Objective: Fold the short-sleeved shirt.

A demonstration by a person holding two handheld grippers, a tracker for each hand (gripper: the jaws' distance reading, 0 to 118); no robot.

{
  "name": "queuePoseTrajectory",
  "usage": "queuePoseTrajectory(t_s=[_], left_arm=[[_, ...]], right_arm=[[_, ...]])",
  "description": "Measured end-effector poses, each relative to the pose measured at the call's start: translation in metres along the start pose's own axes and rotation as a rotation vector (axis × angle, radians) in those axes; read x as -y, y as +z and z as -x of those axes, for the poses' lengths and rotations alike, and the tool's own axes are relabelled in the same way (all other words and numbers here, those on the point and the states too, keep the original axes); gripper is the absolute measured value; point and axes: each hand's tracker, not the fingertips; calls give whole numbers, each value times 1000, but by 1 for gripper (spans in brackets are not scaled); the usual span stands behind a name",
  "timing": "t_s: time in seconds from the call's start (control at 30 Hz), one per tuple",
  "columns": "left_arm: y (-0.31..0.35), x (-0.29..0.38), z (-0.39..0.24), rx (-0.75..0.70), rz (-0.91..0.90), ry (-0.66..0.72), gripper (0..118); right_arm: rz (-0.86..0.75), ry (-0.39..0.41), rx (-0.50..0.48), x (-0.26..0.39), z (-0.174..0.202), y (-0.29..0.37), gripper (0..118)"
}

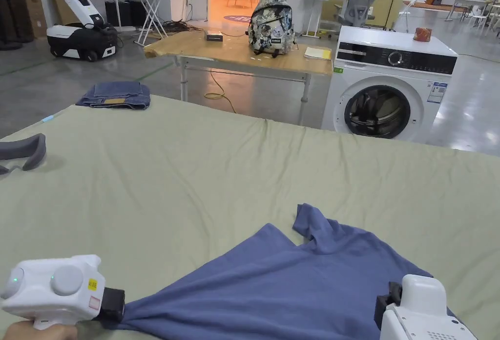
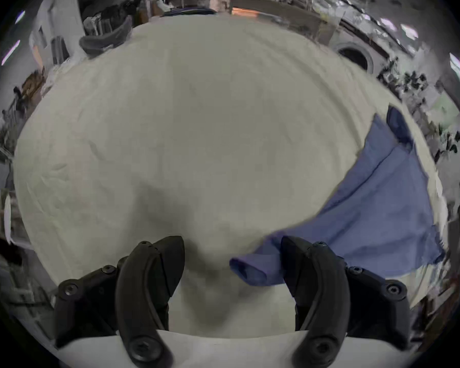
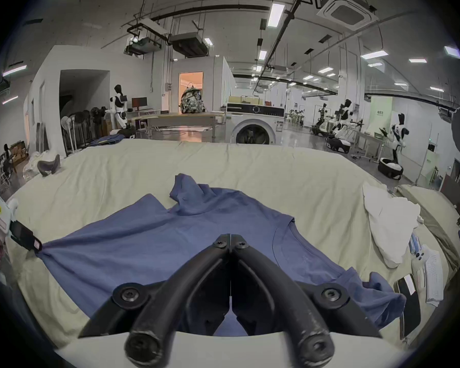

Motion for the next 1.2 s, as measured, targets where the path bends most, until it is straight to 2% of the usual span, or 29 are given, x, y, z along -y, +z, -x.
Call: queuePoseTrajectory(t_s=[0.03,0.1,0.2,0.23,0.27,0.3,0.53,0.77,0.8,0.9,0.93,1.07,1.2], left_arm=[[4,4,-7,-28,-42,-52,75],[10,9,-19,-32,-28,-48,69],[12,8,-24,-14,-40,-54,39],[12,9,-29,-12,-48,-66,21],[13,10,-32,-7,-56,-76,9],[12,11,-36,15,-62,-85,6],[25,22,-31,28,-121,-69,4],[17,16,-27,31,-115,-72,4],[17,16,-27,29,-114,-70,4],[12,12,-24,29,-112,-64,4],[11,11,-23,27,-108,-62,4],[10,10,-26,18,-102,-57,4],[9,9,-30,7,-99,-65,4]], right_arm=[[5,1,2,1,0,-1,0],[11,4,3,3,-1,-3,0],[30,4,3,5,-2,-8,0],[33,1,2,6,-3,-9,0],[37,0,1,7,-4,-10,0],[40,-2,1,8,-4,-12,0],[54,-24,-25,-9,-26,-33,0],[217,5,-109,-75,-51,-137,0],[254,13,-128,-84,-53,-156,8],[348,71,-155,-103,-52,-209,59],[360,86,-156,-105,-51,-226,68],[444,98,-180,-111,-48,-281,69],[528,153,-186,-105,-38,-318,74]])
